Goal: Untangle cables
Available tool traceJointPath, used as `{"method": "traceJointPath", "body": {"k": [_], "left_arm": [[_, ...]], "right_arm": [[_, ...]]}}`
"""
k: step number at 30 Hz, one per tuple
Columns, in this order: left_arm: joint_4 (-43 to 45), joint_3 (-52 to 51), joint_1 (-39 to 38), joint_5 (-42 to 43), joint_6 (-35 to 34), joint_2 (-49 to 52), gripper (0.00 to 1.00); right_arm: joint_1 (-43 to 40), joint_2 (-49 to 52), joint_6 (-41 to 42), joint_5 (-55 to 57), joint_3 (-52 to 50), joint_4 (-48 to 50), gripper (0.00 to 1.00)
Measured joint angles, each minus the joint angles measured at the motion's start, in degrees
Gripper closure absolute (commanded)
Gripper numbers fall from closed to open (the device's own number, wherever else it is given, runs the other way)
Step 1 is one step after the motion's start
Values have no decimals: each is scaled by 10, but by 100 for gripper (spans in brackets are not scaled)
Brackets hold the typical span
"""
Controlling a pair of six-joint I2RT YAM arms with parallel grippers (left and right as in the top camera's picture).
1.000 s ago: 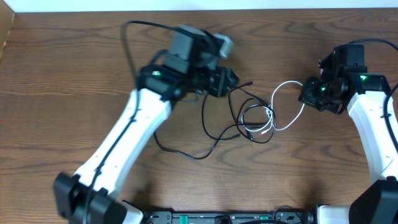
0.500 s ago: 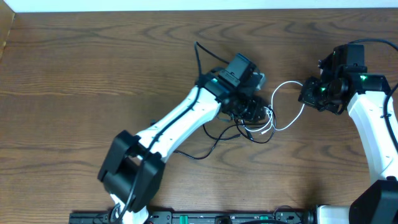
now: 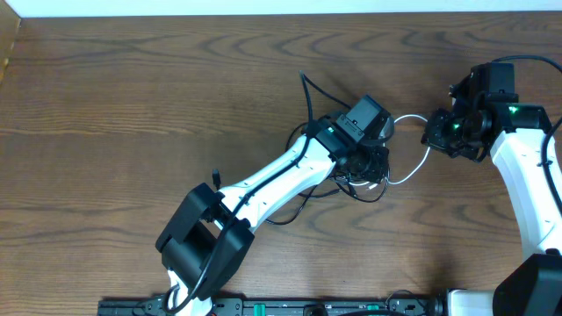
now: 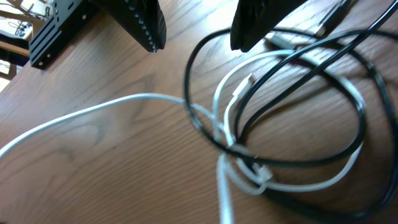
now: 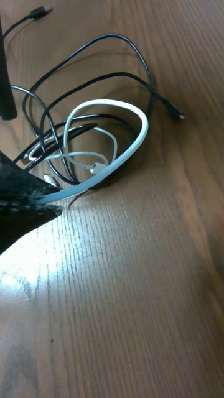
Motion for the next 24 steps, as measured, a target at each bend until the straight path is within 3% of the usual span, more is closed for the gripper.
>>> {"method": "traceJointPath", "body": {"k": [16,17,19,24], "left_arm": [[83,-2,-31,-2,-4,95,60],[83,-2,-31,-2,-4,95,65],[85,-2,-31,-6,-4,95,93],[66,-2,-27,-37,-5,95,93]], "right_arm": [[0,0,0,0,0,-6,99],[0,0,0,0,0,-6,99],[0,0,0,0,0,-6,99],[0,0,0,3,0,-7,99]]}}
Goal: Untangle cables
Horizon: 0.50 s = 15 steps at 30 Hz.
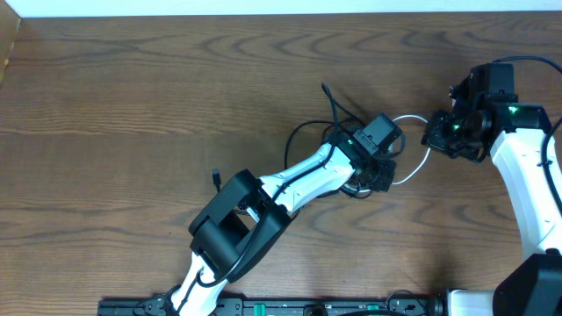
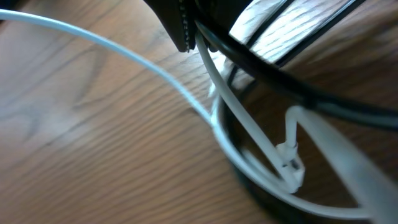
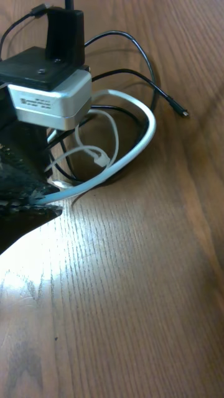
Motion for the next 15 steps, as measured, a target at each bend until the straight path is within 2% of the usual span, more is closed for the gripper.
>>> {"method": "traceJointPath", "body": {"k": [6,8,12,15], "left_arm": [[-71,0,54,-13,13,-39,93],[-99,0,101,-16,24,-108,93],[-99,2,198,-6,33,-256,93],[-102,3,252,6,34,-312,93]], "right_arm": [[-9,0,0,7,0,0,99],[-16,0,0,9,0,3,99],[-27,0,-4,0,-1,40,99],[-27,0,-23,-50,-2,89,99]]}}
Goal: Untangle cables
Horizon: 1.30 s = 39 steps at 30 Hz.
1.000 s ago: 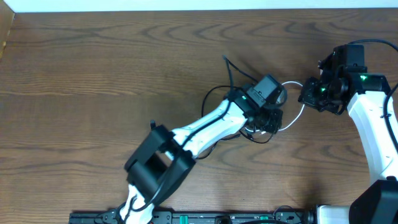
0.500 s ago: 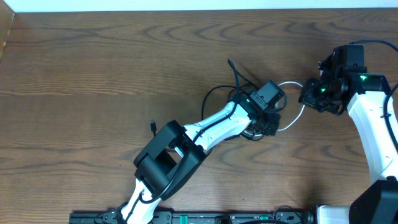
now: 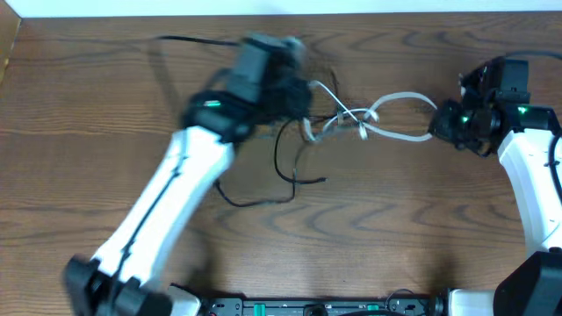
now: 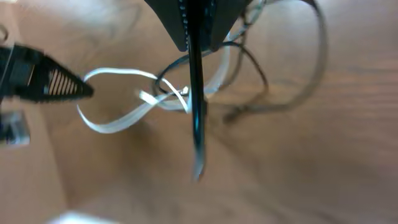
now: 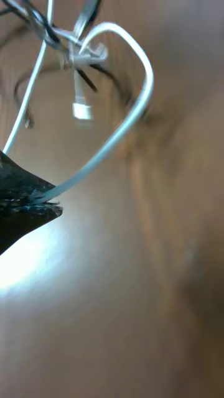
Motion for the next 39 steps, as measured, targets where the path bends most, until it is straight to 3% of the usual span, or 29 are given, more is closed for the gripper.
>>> {"method": "traceJointPath", "body": {"k": [4,8,12,20,23,27,34,39], "left_arm": [[-18,1,71,4,10,-15,92],[-48,1,115,-7,31,4,93],[-50,1,138,-31,43,5,93],[-53,1,195,-56,47,5,92],[-56,1,197,-47,48,5,93],[-55,1,190,8,73,5,93],[-35,1,181,194,126,5,92],[36,1,181,291,62,5,93]], "right_arm": [[0,0,-20,-87,8,42,99],[-5,-12,-23,-131,78,17,99],[-39,-27,-2,-74,136,-39,99],[-109,-28,20,81,144,-138,99],[-116,-21,-7,70,143,-131,84],[-90,-16,-72,-27,143,-96,47],[16,-10,-125,-167,142,-37,39],[92,22,-134,-222,142,12,39]]}}
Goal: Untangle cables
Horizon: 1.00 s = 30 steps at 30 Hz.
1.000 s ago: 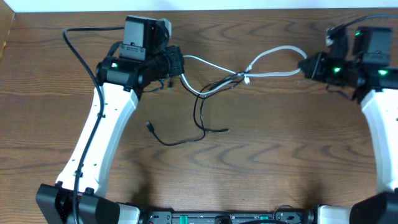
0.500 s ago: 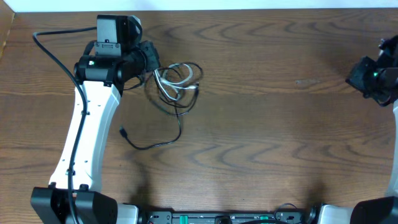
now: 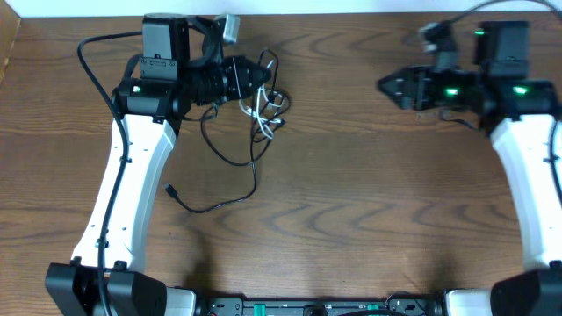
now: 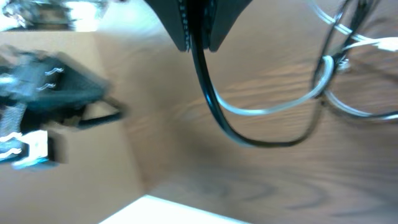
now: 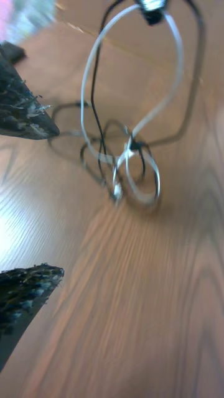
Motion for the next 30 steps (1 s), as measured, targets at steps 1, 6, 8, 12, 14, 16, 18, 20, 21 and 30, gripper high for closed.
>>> {"method": "traceJointPath", "body": {"k": [1,6,8,12,14,16,18,20,21,30], "left_arm": [[16,0,0,13,-22,0,93],[148,0,0,90,-185,0,93],[218,-3,0,118,-268,1,92],[280,-3,0,134,-371,1,92],[285,-3,0,136,-404,1,92],[285,-3,0,138,-429,1,92],[286,-3,0,138,-454,1,92],[290,-3,0,139,-471,1,93],[293,-3,0,140,-481,1,92],[302,-3,0,138,-523,2,92]], "right_arm": [[9,7,-1,-9,0,8,39],[55,65,-4,-73,0,71,39],[71,85,-5,-92,-1,99,39],[91,92,-5,-107,-1,130,39],[101,93,-5,-111,-1,142,39],[110,93,-5,-114,-1,150,39],[119,93,-5,-115,-1,151,39],[125,93,-5,-116,-1,152,39],[131,94,-5,-116,-1,156,39],[163,105,-21,-126,-1,166,48]]}}
